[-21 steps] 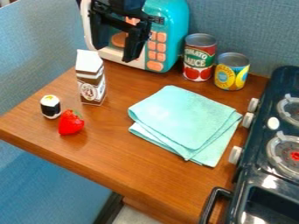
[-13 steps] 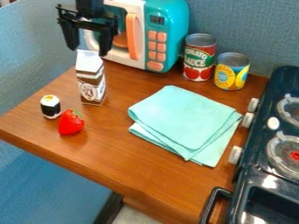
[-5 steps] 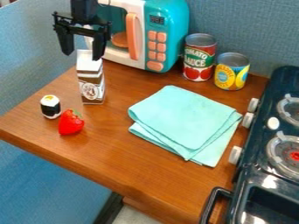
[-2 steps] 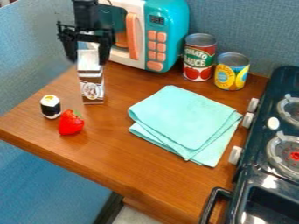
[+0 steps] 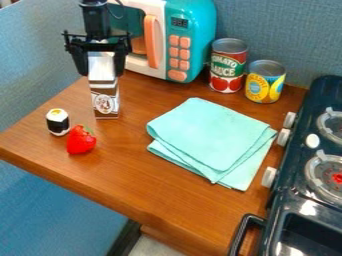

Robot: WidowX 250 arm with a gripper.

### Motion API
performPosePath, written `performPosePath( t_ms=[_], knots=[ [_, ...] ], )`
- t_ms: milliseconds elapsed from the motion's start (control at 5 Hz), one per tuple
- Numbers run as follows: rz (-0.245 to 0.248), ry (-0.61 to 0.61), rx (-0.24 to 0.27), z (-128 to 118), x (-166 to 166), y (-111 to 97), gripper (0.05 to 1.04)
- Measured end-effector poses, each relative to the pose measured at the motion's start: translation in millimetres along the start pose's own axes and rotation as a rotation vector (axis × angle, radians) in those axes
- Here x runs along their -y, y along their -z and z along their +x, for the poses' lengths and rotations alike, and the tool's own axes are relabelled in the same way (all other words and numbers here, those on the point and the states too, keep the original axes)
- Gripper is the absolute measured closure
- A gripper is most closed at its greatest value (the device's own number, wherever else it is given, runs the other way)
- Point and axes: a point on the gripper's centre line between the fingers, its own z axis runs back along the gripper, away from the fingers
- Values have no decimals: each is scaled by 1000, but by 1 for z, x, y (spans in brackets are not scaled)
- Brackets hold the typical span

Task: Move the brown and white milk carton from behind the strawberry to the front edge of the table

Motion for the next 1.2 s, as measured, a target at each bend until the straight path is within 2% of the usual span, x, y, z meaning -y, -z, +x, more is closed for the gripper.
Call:
performPosePath(
  t_ms=[200,400,600,800,1000,1200],
  knots=[
    [53,-3,-14,5,-5,-1,252],
    [81,31,-51,0,-9,-4,266],
    [79,148,-65,2,-7,-25,266],
    [52,342,-49,-11,16,-37,266],
    [-22,511,9,-42,39,-71,266],
    [-42,618,-41,-77,38,-63,266]
  ],
)
